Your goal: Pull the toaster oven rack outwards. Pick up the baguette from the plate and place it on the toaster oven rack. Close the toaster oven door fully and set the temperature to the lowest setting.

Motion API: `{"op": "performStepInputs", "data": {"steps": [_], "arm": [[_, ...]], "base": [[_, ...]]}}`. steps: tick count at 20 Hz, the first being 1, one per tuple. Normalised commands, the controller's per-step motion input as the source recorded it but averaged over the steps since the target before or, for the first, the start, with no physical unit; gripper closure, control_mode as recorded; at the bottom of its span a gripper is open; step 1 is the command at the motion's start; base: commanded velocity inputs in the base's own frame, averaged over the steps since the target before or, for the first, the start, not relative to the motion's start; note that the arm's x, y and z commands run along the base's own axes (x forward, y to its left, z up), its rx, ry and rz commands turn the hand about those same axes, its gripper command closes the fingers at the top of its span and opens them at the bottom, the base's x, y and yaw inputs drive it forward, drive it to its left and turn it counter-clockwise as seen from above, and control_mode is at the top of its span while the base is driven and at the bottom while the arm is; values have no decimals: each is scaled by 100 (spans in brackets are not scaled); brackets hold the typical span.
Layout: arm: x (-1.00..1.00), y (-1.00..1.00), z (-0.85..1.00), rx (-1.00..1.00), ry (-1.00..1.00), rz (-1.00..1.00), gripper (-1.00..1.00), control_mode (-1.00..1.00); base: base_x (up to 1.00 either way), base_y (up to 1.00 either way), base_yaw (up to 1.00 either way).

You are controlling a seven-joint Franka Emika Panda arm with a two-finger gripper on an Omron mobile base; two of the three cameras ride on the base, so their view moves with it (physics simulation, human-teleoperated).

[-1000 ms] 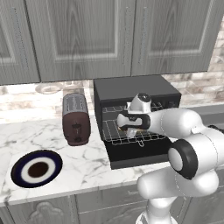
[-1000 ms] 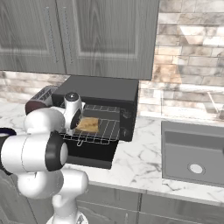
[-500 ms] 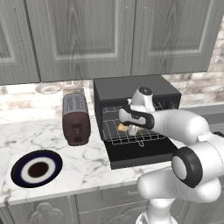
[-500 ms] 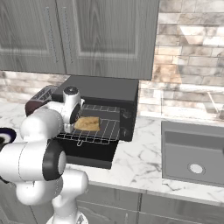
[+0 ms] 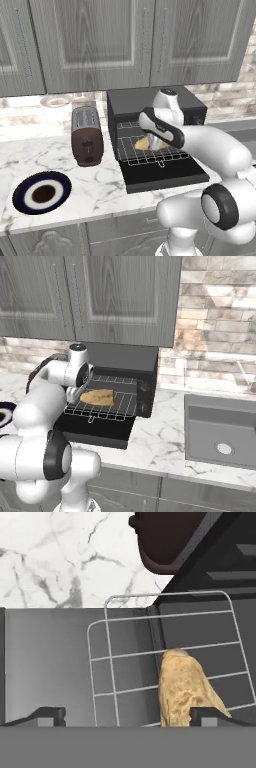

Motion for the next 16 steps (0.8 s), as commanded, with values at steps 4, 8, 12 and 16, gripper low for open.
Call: {"op": "performStepInputs", "data": {"steps": [4, 8, 12, 16], "arm": [[-76, 4, 80, 0, 2, -6, -100, -100], [-71, 6, 64, 0, -4, -7, -100, -100], [-72, 1, 34, 0, -15, -10, -100, -100], [-70, -1, 4, 0, -6, -22, -100, -100]], "base": [[0, 0, 0], [0, 0, 0], [0, 0, 0], [0, 0, 0]]}}
